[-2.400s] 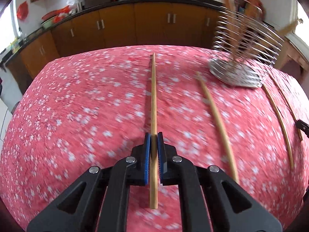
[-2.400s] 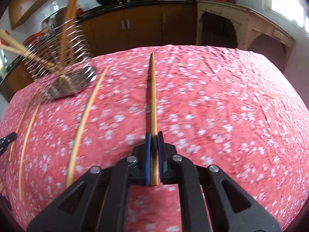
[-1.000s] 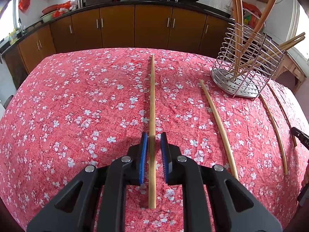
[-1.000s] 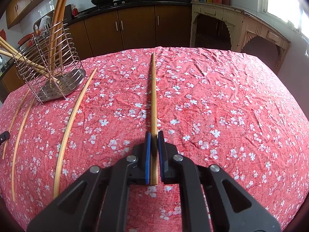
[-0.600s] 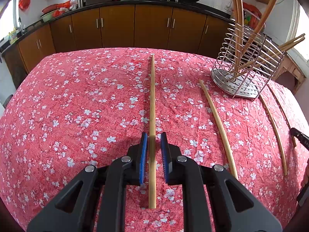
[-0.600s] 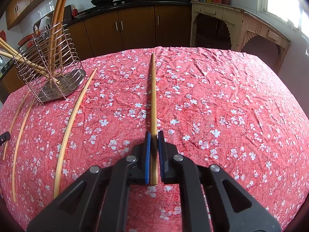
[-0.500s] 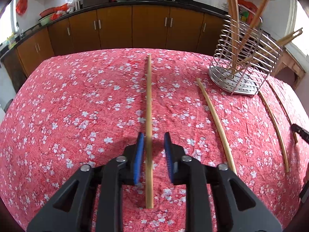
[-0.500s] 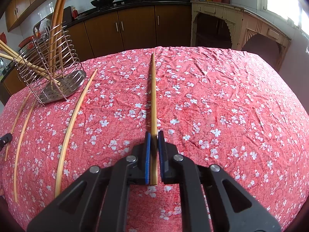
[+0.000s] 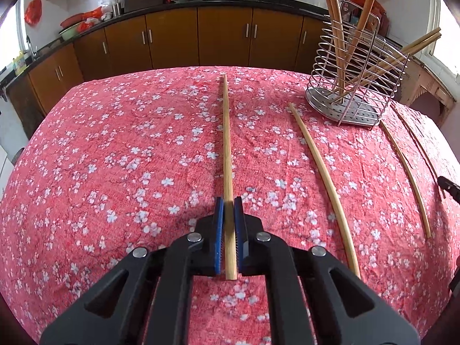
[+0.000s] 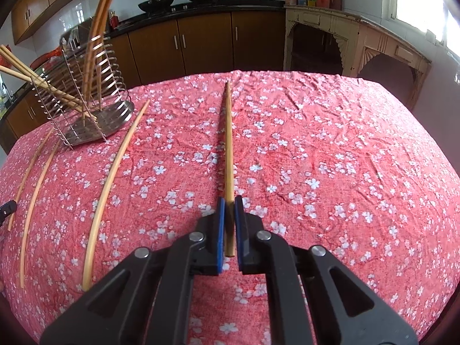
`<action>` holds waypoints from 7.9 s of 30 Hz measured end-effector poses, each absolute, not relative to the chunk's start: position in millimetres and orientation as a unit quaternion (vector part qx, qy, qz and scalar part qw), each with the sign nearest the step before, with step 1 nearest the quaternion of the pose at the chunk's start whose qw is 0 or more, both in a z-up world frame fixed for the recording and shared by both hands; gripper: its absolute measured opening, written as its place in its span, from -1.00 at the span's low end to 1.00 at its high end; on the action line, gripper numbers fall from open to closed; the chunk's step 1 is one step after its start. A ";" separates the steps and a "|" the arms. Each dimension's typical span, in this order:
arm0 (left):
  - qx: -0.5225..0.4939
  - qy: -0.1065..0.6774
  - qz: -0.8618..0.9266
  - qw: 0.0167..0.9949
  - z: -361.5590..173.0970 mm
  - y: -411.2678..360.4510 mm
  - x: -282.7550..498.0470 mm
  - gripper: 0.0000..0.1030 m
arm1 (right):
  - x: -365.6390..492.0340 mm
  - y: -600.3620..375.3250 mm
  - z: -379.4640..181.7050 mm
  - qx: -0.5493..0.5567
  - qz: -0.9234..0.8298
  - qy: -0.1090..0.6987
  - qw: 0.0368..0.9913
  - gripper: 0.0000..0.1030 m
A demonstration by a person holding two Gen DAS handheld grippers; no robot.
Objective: Organize utensils
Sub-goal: 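Lift both chopsticks upright and carry them over the wire holder, then lower the chopsticks into the wire holder and open both tools, then move both open tools back toward the remaining chopsticks on the cloth, then close the right tool on a chopstick while the left tool approaches another chopstick, then close the left tool on the wooden chopstick lying on the cloth, then lift both chopsticks upright and carry them over the wire holder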
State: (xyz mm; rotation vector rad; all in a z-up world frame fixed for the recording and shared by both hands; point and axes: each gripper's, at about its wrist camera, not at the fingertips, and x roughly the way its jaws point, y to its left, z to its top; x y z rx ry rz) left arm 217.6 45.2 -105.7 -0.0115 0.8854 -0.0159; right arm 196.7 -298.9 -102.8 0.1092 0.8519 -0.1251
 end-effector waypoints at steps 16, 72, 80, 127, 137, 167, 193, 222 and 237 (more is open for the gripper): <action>-0.065 0.315 -0.034 0.946 -33.7 63.6 173.5 -0.86 | 157.4 -304.9 -25.9 0.064 -0.054 0.303 0.949 -0.85; -0.125 0.005 -0.034 0.992 183.7 -20.5 200.2 -0.87 | 198.6 -243.2 194.0 0.109 0.080 0.060 0.989 -0.85; -0.120 0.016 -0.006 0.993 153.4 -24.1 241.6 -0.87 | 239.1 -234.8 161.3 0.116 0.086 0.094 0.985 -0.85; -0.134 0.217 0.031 0.966 57.4 60.0 178.4 -0.04 | 177.2 -269.2 16.4 0.128 0.009 0.285 0.950 -0.33; -0.063 0.337 0.016 0.939 -45.9 44.0 179.1 -0.04 | 177.7 -233.3 -67.2 0.099 0.031 0.382 0.918 -0.33; -0.004 0.415 -0.069 0.907 -107.4 -29.3 166.4 0.15 | 194.2 -273.1 -101.7 0.122 -0.066 0.428 0.893 -0.85; -0.005 0.427 -0.007 0.904 -109.8 6.1 231.1 -0.67 | 208.2 -253.8 -108.1 0.071 -0.018 0.429 0.901 -0.84; -0.015 0.426 -0.027 0.904 -108.9 9.4 229.3 -0.54 | 208.9 -253.8 -109.0 0.068 -0.018 0.428 0.901 -0.84; -0.016 0.399 -0.037 0.916 -83.3 16.5 189.5 -0.85 | 169.9 -266.5 -62.6 0.087 -0.013 0.366 0.926 -0.85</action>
